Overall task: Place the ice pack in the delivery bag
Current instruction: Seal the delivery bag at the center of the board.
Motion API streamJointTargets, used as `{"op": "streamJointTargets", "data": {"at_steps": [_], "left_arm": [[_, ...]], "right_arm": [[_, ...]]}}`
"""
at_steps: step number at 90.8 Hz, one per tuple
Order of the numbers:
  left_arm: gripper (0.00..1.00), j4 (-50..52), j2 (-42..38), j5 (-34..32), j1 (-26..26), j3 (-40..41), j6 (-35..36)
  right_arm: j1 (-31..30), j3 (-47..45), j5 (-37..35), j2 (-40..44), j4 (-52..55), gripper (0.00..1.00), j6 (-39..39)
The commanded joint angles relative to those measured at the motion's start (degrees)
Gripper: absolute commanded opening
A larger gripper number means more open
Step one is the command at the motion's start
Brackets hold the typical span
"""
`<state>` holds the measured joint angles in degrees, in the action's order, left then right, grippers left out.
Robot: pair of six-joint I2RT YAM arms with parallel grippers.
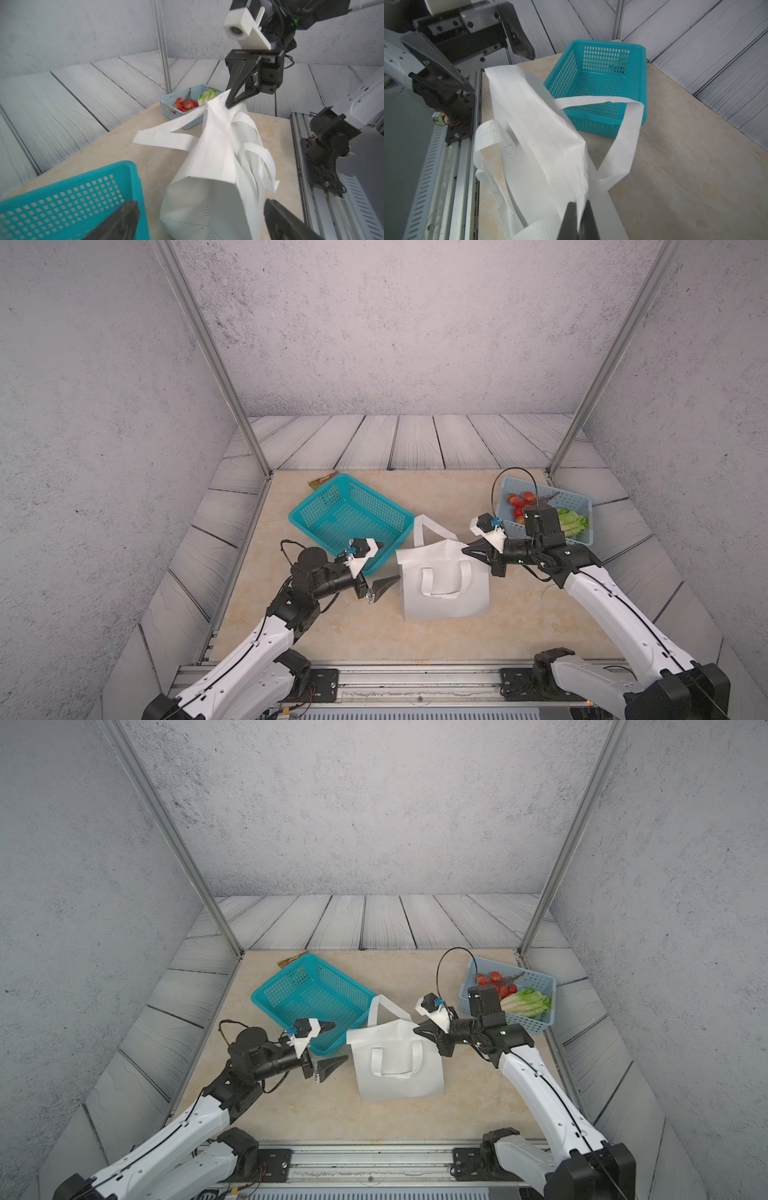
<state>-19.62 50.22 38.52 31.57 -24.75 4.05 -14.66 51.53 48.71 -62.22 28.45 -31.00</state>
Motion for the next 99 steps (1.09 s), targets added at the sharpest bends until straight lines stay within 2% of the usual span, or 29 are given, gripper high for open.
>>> {"op": "streamJointTargets", "data": {"at_steps": [1,5,21,36,43,49,64,79,99], "left_arm": [[1.0,-7.1,4.9,-3.8,4.8,0.9,-1.8],[1.0,-9.1,7.5,-5.7,5.3,0.1,-2.3],[1.0,-15.2,16.4,-5.2,6.1,-3.2,-3.8],[0.94,-17.4,19.1,-7.0,6.1,-2.4,-4.1],[0.87,-18.8,19.8,-7.3,6.1,-2.1,-5.2],[0.86,-18.7,20.3,-6.6,6.0,-2.7,-5.8],[0.94,-18.5,16.0,-9.8,4.6,-1.0,-5.5],[0.99,-14.2,8.9,-9.2,1.1,1.7,-3.3],[1.0,-16.3,14.4,-3.1,0.9,-0.2,-4.0]], "right_arm": [[-0.1,-1.6,1.4,0.0,2.3,0.0,1.0],[-0.1,-1.7,1.5,0.2,2.2,0.0,1.0],[-0.1,-1.6,1.6,0.4,2.1,0.0,1.1],[0.0,-1.6,1.4,0.8,2.5,0.0,0.8],[0.0,-1.7,1.9,0.7,2.5,0.0,0.7],[-0.1,-1.8,2.0,0.7,2.5,0.0,0.7],[-0.1,-1.3,1.5,1.0,3.6,0.0,0.1],[-0.1,-1.6,1.8,1.7,3.8,0.0,0.2],[-0.1,-1.4,3.4,0.8,3.1,0.0,0.7]]}}
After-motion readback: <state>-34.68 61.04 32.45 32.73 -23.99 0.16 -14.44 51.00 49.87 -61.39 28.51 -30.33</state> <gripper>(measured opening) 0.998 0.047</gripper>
